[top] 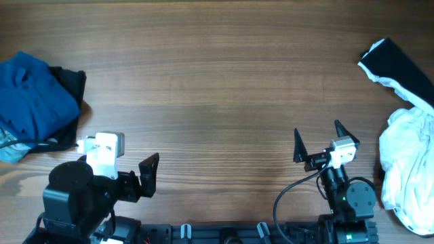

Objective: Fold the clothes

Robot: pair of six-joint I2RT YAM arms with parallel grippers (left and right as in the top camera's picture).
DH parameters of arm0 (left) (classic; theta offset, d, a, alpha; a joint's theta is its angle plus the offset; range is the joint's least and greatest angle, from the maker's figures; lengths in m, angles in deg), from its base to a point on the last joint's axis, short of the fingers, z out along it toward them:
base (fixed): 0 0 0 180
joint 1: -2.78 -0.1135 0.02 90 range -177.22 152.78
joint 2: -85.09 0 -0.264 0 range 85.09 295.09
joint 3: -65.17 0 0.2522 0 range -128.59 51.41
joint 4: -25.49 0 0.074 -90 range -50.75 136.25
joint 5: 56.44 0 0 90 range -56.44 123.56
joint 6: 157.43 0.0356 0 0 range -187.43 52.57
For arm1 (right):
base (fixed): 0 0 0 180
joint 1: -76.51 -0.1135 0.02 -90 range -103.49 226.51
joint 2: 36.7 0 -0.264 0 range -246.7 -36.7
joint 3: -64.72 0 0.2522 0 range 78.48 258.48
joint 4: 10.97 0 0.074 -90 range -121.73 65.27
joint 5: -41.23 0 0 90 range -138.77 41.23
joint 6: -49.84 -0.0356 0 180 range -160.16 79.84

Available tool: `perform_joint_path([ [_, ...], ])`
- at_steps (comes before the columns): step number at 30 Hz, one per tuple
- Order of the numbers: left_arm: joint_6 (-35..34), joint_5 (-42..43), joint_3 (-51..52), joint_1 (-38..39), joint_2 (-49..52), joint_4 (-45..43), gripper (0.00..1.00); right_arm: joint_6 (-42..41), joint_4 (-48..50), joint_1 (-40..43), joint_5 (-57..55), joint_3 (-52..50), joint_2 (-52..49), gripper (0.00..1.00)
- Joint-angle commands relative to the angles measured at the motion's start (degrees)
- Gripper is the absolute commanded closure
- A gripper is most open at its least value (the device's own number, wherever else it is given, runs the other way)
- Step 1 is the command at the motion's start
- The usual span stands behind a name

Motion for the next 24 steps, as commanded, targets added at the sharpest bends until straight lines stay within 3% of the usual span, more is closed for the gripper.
perform_joint_path([
  [1, 1.14, -0.13, 0.39, 0.13, -0.20, -0.15, 0.00, -0.63, 0.31, 0.28, 0.74, -0.02, 0.57, 0.00],
  [10, 1.16, -1.46, 0.39, -0.26, -0.85, 1.07, 0.00, -0.61, 0.31, 0.28, 0.74, -0.02, 0.57, 0.00],
  [16, 1.20, -2.51, 0.50, -9.22, -4.28, 1.70, 0.00, -0.61, 0.31, 0.28, 0.74, -0.02, 0.57, 0.00],
  [24, 1.33, -2.73, 12.79, -13.75, -16.31, -4.85, 0.00, -0.63, 0.28, 0.28, 0.74, -0.02, 0.57, 0.00],
])
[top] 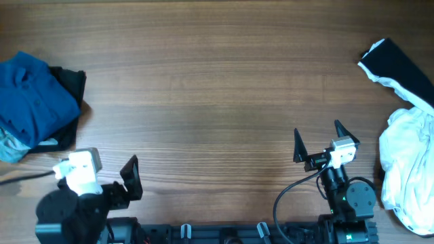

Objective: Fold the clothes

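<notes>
A crumpled blue garment (30, 102) lies on a black one (71, 85) at the table's left edge. At the right edge sits a bunched white garment (407, 163), with a black cloth (397, 68) beyond it. My left gripper (131, 177) is at the front left, just right of the blue pile's near edge; only one dark finger shows clearly. My right gripper (317, 141) stands open at the front right, left of the white garment, with nothing between its fingers.
The wooden table (217, 88) spreads between the two piles. A black rail with the arm bases (237, 234) runs along the front edge. A cable (288, 196) loops beside the right arm's base.
My left arm has shifted left and toward the front edge, its gripper now lower in view. The right arm and both clothes piles have not moved.
</notes>
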Robot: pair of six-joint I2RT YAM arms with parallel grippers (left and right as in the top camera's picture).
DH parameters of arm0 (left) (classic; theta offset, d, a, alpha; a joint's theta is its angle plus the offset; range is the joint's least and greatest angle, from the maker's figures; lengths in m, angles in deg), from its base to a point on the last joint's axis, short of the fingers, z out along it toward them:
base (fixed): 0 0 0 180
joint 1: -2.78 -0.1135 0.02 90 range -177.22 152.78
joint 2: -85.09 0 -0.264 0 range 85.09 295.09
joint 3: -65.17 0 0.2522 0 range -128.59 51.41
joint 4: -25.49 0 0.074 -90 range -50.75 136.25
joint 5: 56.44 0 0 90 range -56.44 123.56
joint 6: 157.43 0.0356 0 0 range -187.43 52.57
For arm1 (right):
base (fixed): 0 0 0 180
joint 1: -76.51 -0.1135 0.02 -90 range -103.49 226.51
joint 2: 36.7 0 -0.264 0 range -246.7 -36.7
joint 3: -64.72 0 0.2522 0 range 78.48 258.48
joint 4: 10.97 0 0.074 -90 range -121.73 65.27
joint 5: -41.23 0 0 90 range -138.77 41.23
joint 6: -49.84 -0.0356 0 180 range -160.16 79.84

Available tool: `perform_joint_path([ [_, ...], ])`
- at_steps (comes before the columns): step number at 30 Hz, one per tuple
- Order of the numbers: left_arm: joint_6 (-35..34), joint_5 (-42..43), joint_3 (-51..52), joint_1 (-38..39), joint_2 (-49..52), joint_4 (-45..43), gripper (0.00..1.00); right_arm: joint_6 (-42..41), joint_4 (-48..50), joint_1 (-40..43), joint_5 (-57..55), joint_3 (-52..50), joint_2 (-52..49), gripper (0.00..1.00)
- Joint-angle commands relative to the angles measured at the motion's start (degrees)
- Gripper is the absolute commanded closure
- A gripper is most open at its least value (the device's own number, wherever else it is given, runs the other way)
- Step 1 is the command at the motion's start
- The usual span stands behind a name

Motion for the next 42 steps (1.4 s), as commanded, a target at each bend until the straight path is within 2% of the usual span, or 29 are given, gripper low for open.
perform_joint_path([
  [1, 1.31, -0.59, 9.20, -0.50, -6.91, -5.68, 0.00, -0.63, 0.26, 0.28, 0.72, -0.02, 0.57, 0.00],
  [9, 1.25, -0.52, 32.94, -0.52, -19.65, -28.63, 0.00, -0.63, 0.28, 0.28, 0.72, -0.02, 0.57, 0.00],
  [19, 1.31, -0.74, 51.54, -0.50, -19.65, -68.37, 0.00, -0.63, 0.26, 0.28, 0.72, -0.02, 0.57, 0.00],
  [22, 1.33, -0.57, 51.69, -0.39, -19.65, -65.05, 0.00, -0.63, 0.26, 0.28, 0.72, -0.02, 0.57, 0.00],
  [24, 0.63, 0.72, 51.69, -0.39, -19.65, -59.80, 0.00, -0.61, 0.26, 0.28, 0.72, -0.02, 0.57, 0.00],
  [42, -0.39, 1.36, 51.69, -0.24, -19.61, -60.35, 0.00, -0.63, 0.28, 0.28, 0.70, -0.02, 0.57, 0.00],
])
